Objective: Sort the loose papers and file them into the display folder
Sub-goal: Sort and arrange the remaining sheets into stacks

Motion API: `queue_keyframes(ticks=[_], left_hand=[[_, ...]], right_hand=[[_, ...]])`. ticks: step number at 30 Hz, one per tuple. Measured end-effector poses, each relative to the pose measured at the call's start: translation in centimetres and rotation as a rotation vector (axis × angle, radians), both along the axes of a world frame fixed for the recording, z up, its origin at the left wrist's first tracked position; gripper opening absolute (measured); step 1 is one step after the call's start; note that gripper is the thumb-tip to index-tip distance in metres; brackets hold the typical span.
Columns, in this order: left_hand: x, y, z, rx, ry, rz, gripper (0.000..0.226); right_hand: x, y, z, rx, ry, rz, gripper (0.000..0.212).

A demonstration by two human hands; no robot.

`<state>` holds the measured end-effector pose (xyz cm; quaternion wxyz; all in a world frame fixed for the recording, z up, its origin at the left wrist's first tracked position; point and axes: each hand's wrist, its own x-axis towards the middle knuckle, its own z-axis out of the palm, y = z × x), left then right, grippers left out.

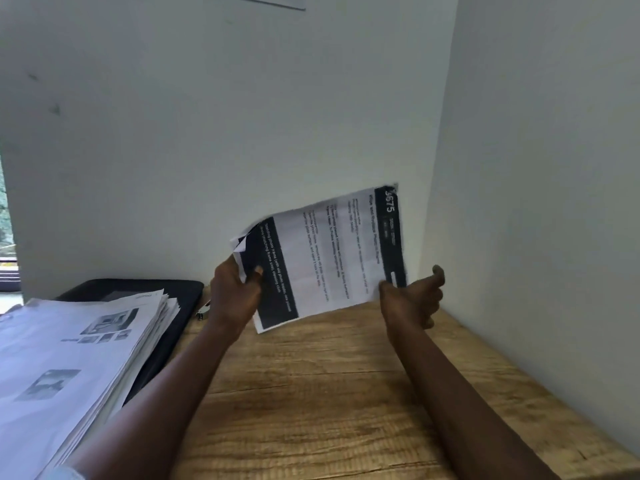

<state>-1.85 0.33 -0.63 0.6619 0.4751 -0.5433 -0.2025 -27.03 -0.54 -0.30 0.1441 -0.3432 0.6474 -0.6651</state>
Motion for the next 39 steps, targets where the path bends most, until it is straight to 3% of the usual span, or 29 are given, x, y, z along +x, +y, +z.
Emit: queue_keyframes(ticks=[2,6,9,16,21,26,30,34,39], left_hand=[[0.8,-0.4,-0.2,-0.009,-0.085,0.025,0.031],[0.8,-0.2,-0.3,0.029,-0.108,-0.066,0.027],[0.8,-0.1,-0.4,0.054,-0.052,-0.092,0.029],[0.1,1.1,1.0,-0.022,-0.023,-0.021,0.022],[0.0,0.9,0.1,0.015,-0.020,-0.033,0.030],[0.3,0.4,0.3,0.012,0.023,0.013,0.034],[0.4,0.4,-0.5,0.064,0.045,-0.007,0.023],[0.3,0.0,-0.2,-0.004,0.050,0.038,0.016],[0.4,-0.4,-0.9,0.040,-0.083,0.104,0.012]], right_hand=[[-1.0,-0.2,0.1,-0.067,0.060,0.066,0.083],[-1.0,-0.4,-0.7,-0.135,0.117,0.273,0.032],[-0.6,-0.3,-0.9,-0.170,0.115,0.255,0.018],[-0.4,0.4,-0.3,-0.302,0.063,0.259,0.021],[-0.1,-0.1,-1.2,-0.172,-0.006,0.325,0.024],[0.1,0.1,-1.1,-0.223,0.042,0.320,0.025],[0.2,0.1,-2.0,-0.155,0.036,0.355,0.022],[0.2,0.4,-1.7,-0.224,0.050,0.322,0.022],[0.0,0.2,-2.5,-0.096,0.097,0.333,0.022]])
